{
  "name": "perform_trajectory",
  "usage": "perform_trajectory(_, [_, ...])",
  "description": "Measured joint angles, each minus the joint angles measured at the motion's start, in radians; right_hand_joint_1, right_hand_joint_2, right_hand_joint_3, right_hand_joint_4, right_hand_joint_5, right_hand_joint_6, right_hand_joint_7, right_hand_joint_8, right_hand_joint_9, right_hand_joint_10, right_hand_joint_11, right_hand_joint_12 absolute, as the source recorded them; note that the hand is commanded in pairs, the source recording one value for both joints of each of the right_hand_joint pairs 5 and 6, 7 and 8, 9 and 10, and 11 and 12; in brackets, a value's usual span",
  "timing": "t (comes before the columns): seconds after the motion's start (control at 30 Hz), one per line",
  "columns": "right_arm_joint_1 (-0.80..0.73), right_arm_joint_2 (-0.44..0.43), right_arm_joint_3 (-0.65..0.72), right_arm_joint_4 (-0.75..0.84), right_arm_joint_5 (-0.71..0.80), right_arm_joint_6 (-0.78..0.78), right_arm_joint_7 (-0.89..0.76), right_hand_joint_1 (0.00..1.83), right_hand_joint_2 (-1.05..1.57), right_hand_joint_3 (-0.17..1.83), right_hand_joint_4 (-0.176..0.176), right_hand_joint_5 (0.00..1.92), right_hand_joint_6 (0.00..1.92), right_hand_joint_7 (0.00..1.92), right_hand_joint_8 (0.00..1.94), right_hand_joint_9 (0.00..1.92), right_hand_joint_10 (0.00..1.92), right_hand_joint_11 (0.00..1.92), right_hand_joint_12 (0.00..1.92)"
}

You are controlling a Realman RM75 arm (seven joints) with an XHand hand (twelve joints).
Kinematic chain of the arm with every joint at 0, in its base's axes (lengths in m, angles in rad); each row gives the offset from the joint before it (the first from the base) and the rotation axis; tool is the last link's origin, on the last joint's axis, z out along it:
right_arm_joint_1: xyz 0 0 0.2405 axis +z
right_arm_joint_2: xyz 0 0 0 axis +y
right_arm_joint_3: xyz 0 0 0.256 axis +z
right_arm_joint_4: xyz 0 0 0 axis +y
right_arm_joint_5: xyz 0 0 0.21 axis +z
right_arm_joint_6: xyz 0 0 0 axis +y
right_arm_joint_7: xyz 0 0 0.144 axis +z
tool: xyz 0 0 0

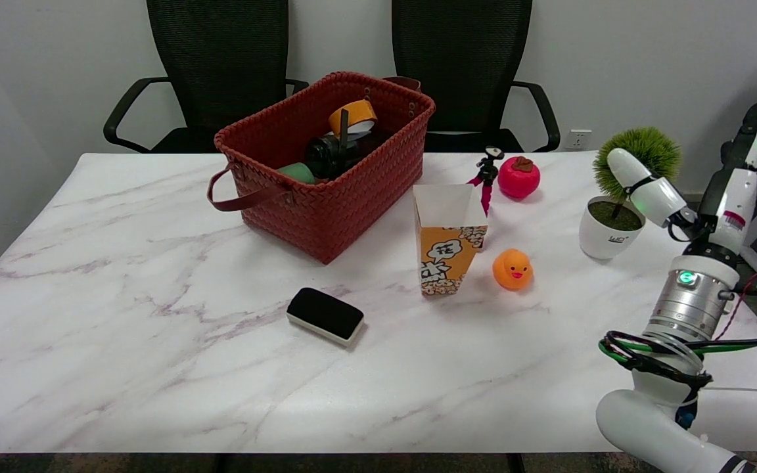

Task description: Pick up the potted plant.

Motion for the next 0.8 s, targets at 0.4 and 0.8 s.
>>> perform_trajectory(0.4, [-0.003,0.001,-0.012,-0.063,0.107,-0.015,0.059,1.04,0.45,-0.17,0.0,0.0,0.0,0.0,0.0,0.03,0.03,0.17,0.17])
perform_trajectory(0.8, [0.007,0.007,-0.011,-0.115,0.191,-0.079,0.088,1.07,0.42,-0.17,0.0,0.0,0.0,0.0,0.0,0.03,0.03,0.18,0.18])
